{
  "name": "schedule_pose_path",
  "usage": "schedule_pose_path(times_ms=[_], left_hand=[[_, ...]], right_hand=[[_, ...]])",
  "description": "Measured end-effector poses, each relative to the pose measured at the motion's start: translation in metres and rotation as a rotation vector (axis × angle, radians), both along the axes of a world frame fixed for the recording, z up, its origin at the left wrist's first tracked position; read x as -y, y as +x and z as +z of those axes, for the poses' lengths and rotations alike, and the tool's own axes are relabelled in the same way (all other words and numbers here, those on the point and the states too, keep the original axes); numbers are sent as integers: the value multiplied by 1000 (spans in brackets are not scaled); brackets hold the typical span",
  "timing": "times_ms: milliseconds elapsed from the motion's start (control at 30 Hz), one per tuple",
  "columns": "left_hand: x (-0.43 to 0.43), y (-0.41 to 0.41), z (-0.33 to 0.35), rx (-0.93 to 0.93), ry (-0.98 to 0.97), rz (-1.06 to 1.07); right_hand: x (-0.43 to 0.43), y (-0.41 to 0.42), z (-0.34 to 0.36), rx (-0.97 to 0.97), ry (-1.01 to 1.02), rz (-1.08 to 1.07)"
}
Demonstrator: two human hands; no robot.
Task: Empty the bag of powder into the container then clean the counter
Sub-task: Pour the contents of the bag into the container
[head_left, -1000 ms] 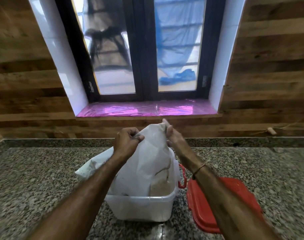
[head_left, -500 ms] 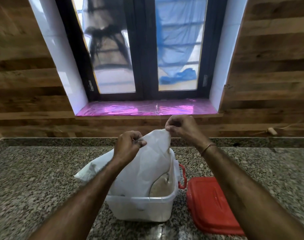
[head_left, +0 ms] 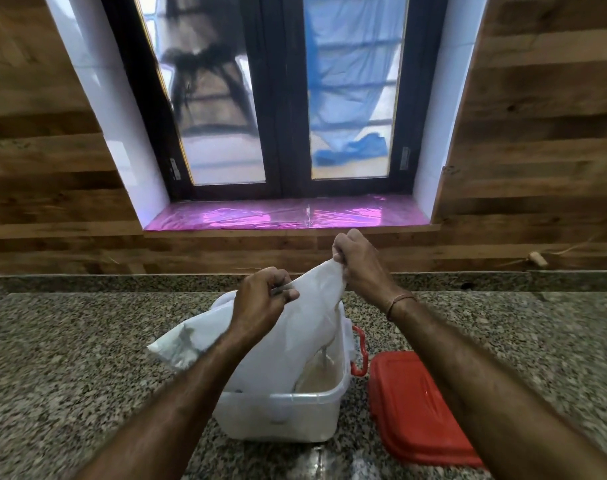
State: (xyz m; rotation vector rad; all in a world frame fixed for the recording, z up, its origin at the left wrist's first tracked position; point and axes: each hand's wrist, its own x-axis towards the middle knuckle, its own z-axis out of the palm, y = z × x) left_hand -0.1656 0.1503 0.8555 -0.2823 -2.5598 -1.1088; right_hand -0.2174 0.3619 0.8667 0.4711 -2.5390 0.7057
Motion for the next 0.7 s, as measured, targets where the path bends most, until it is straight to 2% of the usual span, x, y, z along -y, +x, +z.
schedule_pose_path(times_ms=[67, 133, 200, 300, 367, 433, 467, 567, 633, 700], left_hand=[[-1, 2, -2, 0, -9, -3], [9, 0, -5, 18, 25, 48], [16, -3, -3, 45, 54, 89], [11, -7, 3, 74, 91, 93], [13, -10, 4, 106, 144, 97], [22, -15, 2, 117, 222, 97], [26, -15, 1, 117, 253, 96], [31, -16, 8, 107, 247, 100], [31, -17, 13, 112, 217, 105], [32, -16, 14, 119, 194, 111]], right_hand=[[7, -3, -7, 14, -46, -39], [9, -1, -11, 101, -134, 25], [2, -2, -8, 233, -337, 46], [-8, 1, -7, 309, -698, -21], [0, 16, -10, 490, -874, 147], [10, 32, -20, 673, -821, 304], [12, 39, -21, 699, -763, 299], [14, 41, -24, 611, -822, 177], [15, 38, -23, 526, -868, 195], [18, 38, -24, 591, -709, 272]])
